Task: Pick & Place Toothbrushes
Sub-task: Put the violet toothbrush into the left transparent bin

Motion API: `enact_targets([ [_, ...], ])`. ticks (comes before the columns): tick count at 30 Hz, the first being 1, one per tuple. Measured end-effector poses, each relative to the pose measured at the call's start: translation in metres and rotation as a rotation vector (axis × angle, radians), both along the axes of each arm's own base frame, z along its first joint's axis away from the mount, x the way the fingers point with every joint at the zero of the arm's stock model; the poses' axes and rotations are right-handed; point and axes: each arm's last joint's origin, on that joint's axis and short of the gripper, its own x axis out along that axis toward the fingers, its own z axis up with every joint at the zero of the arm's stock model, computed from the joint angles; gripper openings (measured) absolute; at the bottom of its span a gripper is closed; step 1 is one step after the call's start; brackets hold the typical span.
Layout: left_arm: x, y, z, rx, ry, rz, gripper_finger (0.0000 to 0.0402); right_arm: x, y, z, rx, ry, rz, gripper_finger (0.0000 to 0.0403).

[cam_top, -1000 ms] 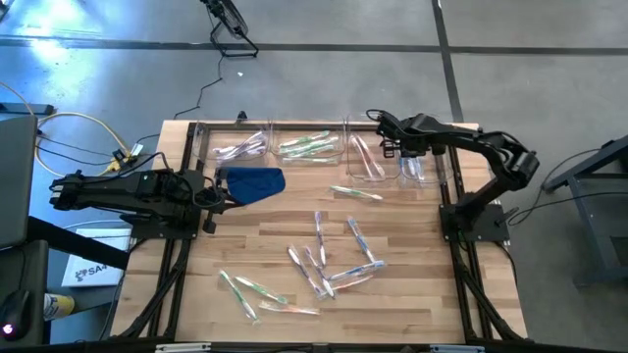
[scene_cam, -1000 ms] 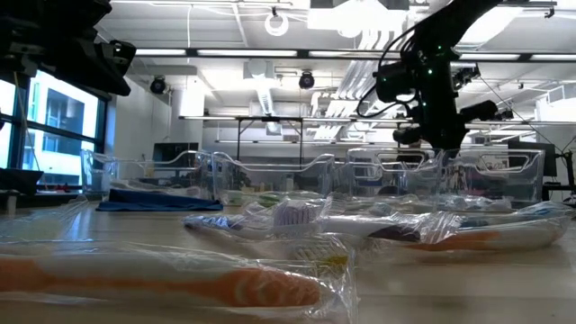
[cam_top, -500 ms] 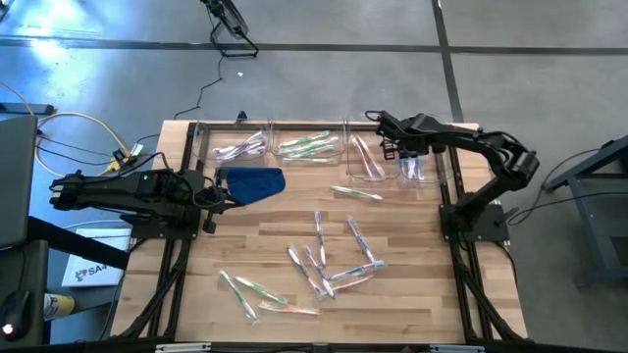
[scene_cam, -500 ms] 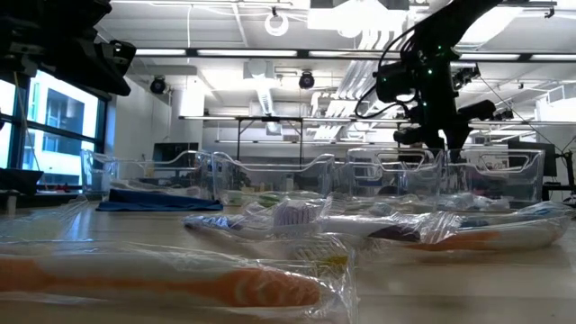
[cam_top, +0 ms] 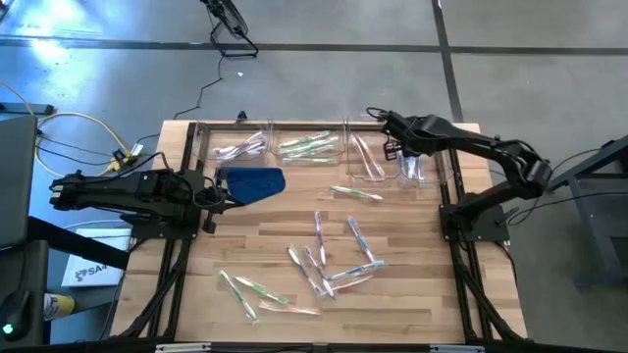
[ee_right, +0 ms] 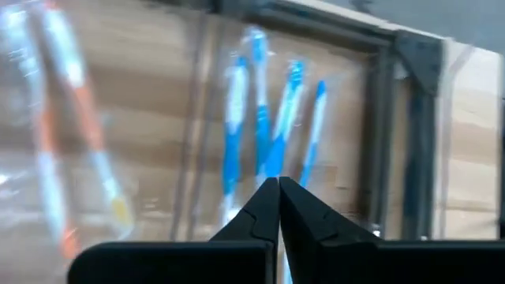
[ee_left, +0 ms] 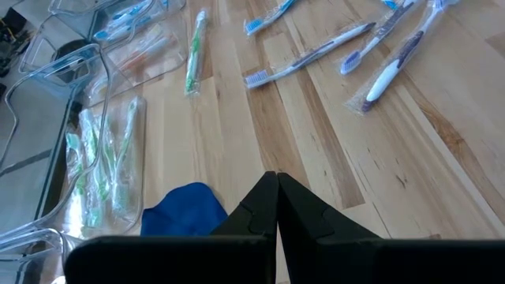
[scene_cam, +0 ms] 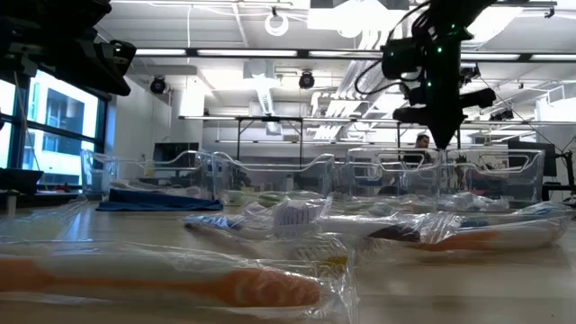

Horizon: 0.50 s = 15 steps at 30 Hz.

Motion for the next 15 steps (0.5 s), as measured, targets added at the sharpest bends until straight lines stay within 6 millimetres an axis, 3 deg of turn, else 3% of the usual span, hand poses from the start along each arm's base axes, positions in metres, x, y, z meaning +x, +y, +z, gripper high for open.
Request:
enact_targets([
  [6,0.000,0.000,0.000,0.000,0.000,0.000,0.0001,0.012,0.023,0.009,0.105,-0.098,0.258,0.0002],
  [15,0.000,0.000,0.000,0.002,0.000,0.003,0.0001,0.046,0.070,0.013,0.283,-0.304,0.672,0.0002],
])
